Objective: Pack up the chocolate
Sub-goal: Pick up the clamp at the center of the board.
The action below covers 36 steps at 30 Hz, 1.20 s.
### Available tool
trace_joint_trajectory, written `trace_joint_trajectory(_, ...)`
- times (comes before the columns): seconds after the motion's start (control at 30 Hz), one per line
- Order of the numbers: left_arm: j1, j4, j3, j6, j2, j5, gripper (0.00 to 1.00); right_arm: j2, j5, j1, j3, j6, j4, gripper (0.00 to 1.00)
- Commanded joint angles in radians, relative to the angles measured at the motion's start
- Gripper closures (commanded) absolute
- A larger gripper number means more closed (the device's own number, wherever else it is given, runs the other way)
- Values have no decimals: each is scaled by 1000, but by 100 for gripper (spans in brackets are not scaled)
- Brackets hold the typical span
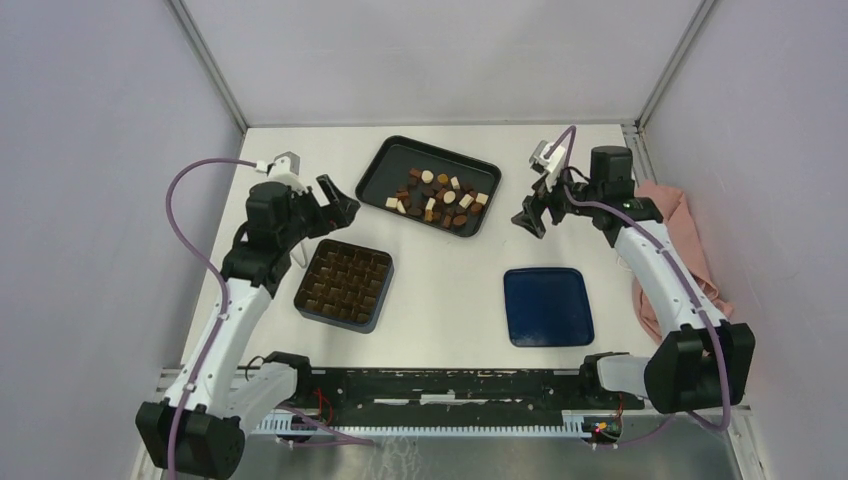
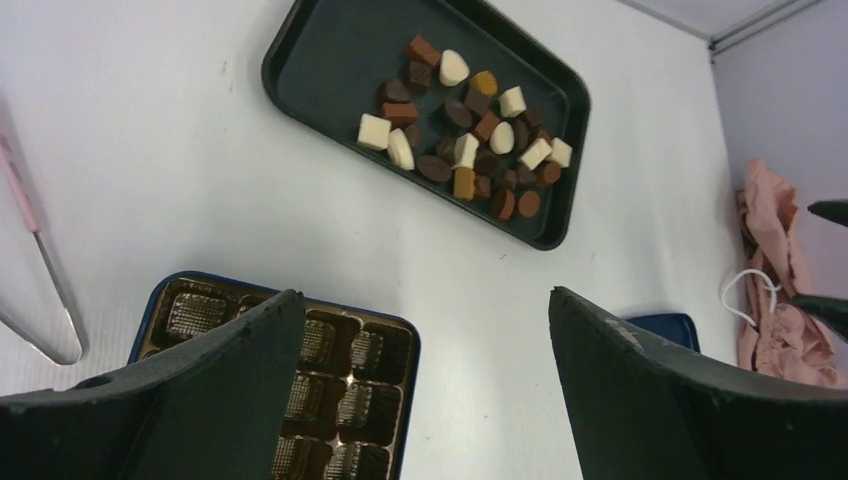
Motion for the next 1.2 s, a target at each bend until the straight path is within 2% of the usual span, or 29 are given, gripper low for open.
trace_joint_trajectory(0.0, 61, 98, 6, 15, 105, -20, 5, 51, -152, 9, -80, -12, 179, 2)
trace_joint_trajectory(0.07, 138, 147, -17, -3, 139, 29, 5, 64, -180, 10, -115, -12, 211, 2)
trace_joint_trajectory(0.17, 284, 168, -32, -14, 212, 113, 7, 29, -137, 10, -188, -40, 248, 2)
trace_joint_trajectory(0.23, 311, 124, -5, 35, 284, 97, 5, -9, -114, 10, -266, -43, 307, 2)
trace_joint_trajectory(0.33, 317, -2, 86, 132, 364, -68, 5, -40, -108, 10, -293, -33, 341, 2)
trace_joint_trajectory(0.47, 318, -91, 181, 200, 505, -243, 31, -37, -136, 38, -273, -34, 310, 2)
trace_joint_trajectory(0.53, 318, -127, 234, 203, 598, -244, 41, -42, -134, 54, -269, -48, 296, 2)
trace_joint_trajectory(0.73, 316, -135, 313, 233, 760, -326, 44, -44, -131, 61, -268, -55, 289, 2)
trace_joint_trajectory(1.0, 315, -158, 394, 247, 921, -279, 61, -36, -120, 62, -271, -62, 287, 2)
trace_joint_trajectory(1.17, 316, -169, 411, 255, 972, -260, 65, -36, -125, 62, -271, -65, 283, 2)
